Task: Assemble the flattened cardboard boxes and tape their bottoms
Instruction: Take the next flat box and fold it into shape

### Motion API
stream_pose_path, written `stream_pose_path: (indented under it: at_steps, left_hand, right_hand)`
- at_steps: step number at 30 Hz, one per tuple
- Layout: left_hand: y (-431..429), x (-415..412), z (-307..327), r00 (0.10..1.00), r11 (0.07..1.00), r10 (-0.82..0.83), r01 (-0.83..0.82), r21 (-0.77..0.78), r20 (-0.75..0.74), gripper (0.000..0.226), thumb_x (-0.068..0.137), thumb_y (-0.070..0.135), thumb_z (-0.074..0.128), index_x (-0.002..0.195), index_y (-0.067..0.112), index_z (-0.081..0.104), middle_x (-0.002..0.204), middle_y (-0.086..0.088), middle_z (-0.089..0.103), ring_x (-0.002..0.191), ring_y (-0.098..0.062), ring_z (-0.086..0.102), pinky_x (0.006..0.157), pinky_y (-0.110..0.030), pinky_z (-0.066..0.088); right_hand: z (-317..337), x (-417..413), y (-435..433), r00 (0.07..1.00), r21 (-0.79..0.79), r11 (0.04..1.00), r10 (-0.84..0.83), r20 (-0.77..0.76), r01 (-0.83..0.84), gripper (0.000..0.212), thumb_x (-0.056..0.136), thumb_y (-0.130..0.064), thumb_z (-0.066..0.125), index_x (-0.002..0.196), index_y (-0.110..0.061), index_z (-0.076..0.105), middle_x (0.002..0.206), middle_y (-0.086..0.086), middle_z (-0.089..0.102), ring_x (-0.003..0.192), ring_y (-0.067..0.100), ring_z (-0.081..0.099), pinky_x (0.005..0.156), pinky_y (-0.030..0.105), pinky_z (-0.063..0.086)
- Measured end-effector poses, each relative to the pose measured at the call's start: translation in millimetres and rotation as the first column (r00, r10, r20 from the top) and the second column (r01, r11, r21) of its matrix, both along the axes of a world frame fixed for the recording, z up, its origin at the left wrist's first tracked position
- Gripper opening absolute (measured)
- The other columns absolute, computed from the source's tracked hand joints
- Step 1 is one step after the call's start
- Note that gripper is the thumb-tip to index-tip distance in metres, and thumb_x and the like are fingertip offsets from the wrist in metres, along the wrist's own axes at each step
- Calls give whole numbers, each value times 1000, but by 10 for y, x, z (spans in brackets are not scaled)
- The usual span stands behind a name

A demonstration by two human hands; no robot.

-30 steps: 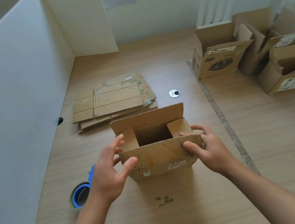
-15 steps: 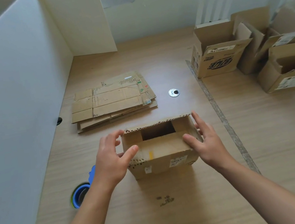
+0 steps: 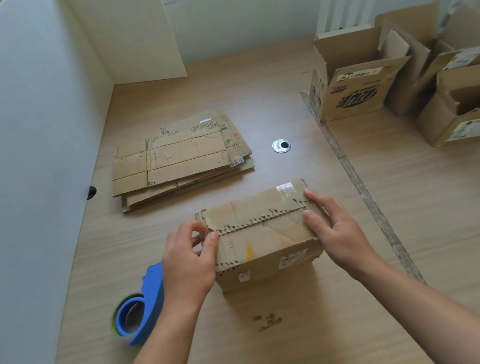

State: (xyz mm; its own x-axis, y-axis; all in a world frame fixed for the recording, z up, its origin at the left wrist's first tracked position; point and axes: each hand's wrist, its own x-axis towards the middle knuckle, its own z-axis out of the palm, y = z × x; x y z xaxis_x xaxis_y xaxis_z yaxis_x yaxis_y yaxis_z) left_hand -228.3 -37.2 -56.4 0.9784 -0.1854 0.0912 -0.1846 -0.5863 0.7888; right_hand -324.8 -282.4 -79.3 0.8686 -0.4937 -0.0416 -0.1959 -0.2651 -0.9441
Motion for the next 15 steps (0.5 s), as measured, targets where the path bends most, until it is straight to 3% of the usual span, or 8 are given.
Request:
stream_pose_path:
  at_steps: [3, 5, 7, 10, 15]
  left_hand:
    - [-20, -72, -64, 997, 999, -15, 13, -37, -76, 19, 98, 32, 57, 114, 41, 54, 115, 8, 60, 107, -13, 61, 85, -37, 54]
    - [-37, -79, -63, 994, 998, -33, 26, -63, -107, 23, 99, 34, 55, 117, 48, 51, 117, 10, 62, 107, -12, 61, 88, -42, 54]
    - [-54, -58, -59, 988, 996, -47, 35, -82, -145, 26, 99, 37, 54, 120, 52, 49, 119, 11, 61, 108, -13, 63, 88, -42, 55]
    - [-48, -35, -36, 975, 994, -76, 57, -95, -210, 45, 98, 42, 55, 140, 49, 42, 134, 14, 56, 118, -14, 61, 98, -42, 51]
    - [-15, 53, 4, 979, 996, -69, 79, 42, -194, 50, 98, 50, 51, 146, 46, 41, 141, 8, 56, 123, -16, 55, 101, -34, 43]
  right_hand:
    - [4, 13, -10, 1000, -6, 1000, -12, 1, 12, 38, 97, -29, 63, 132, -43, 57, 128, -22, 55, 117, -18, 48, 99, 10, 36]
    - [22, 21, -36, 1000, -10, 1000, -20, -1, 20, 38, 97, -28, 63, 132, -39, 59, 128, -21, 57, 117, -18, 48, 100, 11, 36]
    - [45, 44, -65, 1000, -13, 1000, -23, -2, 23, 37, 97, -28, 63, 134, -36, 59, 128, -18, 59, 118, -14, 50, 103, 14, 36]
    - [96, 100, -69, 1000, -28, 999, -24, -20, 23, 38, 98, -28, 61, 136, -31, 58, 131, -12, 59, 121, -3, 53, 107, 20, 37]
    - [194, 153, -62, 998, -75, 997, -16, -57, 12, 38, 100, -30, 59, 138, -29, 58, 135, -9, 59, 125, 4, 51, 109, 23, 36]
